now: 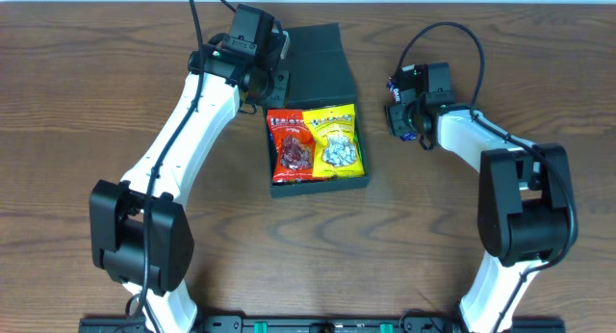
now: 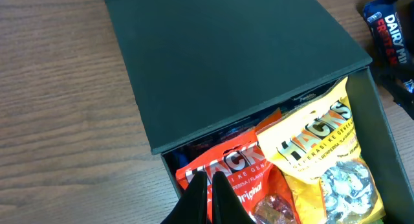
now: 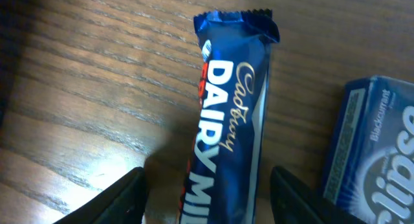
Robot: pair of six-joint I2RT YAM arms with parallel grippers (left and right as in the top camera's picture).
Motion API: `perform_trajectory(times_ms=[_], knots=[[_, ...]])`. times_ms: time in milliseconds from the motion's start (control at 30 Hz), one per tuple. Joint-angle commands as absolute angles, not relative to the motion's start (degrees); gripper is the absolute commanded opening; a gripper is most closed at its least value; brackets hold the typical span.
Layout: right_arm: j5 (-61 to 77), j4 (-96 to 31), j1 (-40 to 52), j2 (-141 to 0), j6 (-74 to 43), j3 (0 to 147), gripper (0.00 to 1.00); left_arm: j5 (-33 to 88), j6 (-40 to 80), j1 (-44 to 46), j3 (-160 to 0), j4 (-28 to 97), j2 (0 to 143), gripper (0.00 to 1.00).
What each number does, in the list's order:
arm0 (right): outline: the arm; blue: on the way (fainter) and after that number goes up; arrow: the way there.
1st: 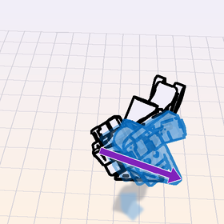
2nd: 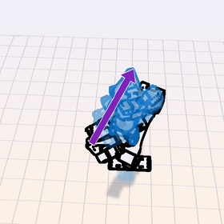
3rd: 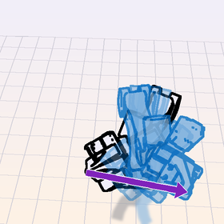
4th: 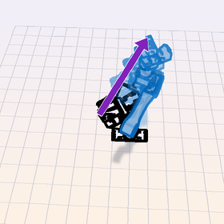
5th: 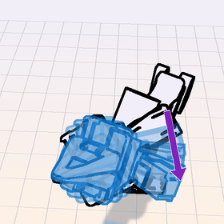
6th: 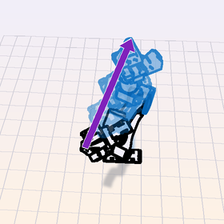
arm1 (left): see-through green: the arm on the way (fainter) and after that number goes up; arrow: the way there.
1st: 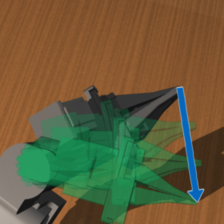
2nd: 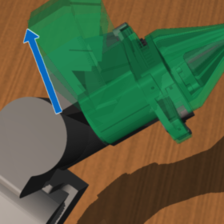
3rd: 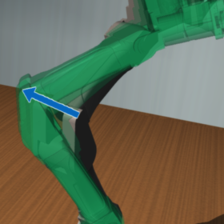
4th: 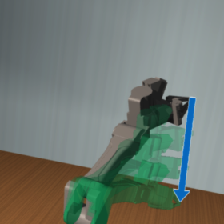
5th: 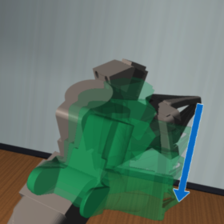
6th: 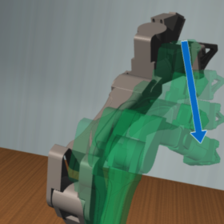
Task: Pack container
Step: 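Grasp the blue Dairy Milk bar with the right gripper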
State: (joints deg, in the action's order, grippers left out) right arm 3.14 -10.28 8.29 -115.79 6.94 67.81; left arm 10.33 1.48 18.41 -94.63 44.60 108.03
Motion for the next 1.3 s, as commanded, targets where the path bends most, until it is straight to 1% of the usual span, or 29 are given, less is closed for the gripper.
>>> perform_trajectory(times_ms=[0,300,367,500,600,733,767,900,1133,1200,1267], knots=[[3.0,-10.4,9.1,-117.7,7.3,68.5,0.58,10.5,1.7,18.1,-94.6,44.5,108.7,0.06],[3.0,-10.0,9.0,-118.8,7.3,68.5,0.50,10.5,1.7,18.1,-94.6,44.3,108.7,0.06],[3.0,-10.0,9.0,-119.1,7.3,68.5,0.41,10.5,1.7,18.1,-94.6,44.3,108.7,0.06],[3.0,-10.1,9.0,-119.3,7.3,68.5,0.36,10.5,1.7,18.1,-94.6,44.3,108.7,0.06],[3.0,-10.1,9.0,-119.3,7.2,68.5,0.29,10.5,1.7,18.1,-94.6,44.3,108.7,0.06],[3.0,-10.1,9.0,-119.3,5.1,68.5,0.24,10.5,1.7,17.9,-94.6,44.4,108.6,0.06],[3.0,-10.1,9.0,-119.2,4.4,68.5,0.21,10.5,1.7,17.7,-94.6,44.4,108.6,0.06],[3.1,-10.2,9.0,-118.0,1.0,68.6,0.01,10.6,2.4,16.6,-94.7,44.4,107.2,0.06],[3.7,-11.0,9.1,-109.4,-0.6,68.6,0.01,10.5,2.3,12.3,-94.7,44.2,102.2,0.06],[6.0,-11.2,9.1,-106.0,2.0,68.6,0.01,10.5,2.3,10.7,-94.7,44.1,100.6,0.06],[12.2,-11.5,9.1,-102.3,8.1,68.6,0.01,10.5,2.4,9.0,-94.7,43.7,99.2,0.06]])
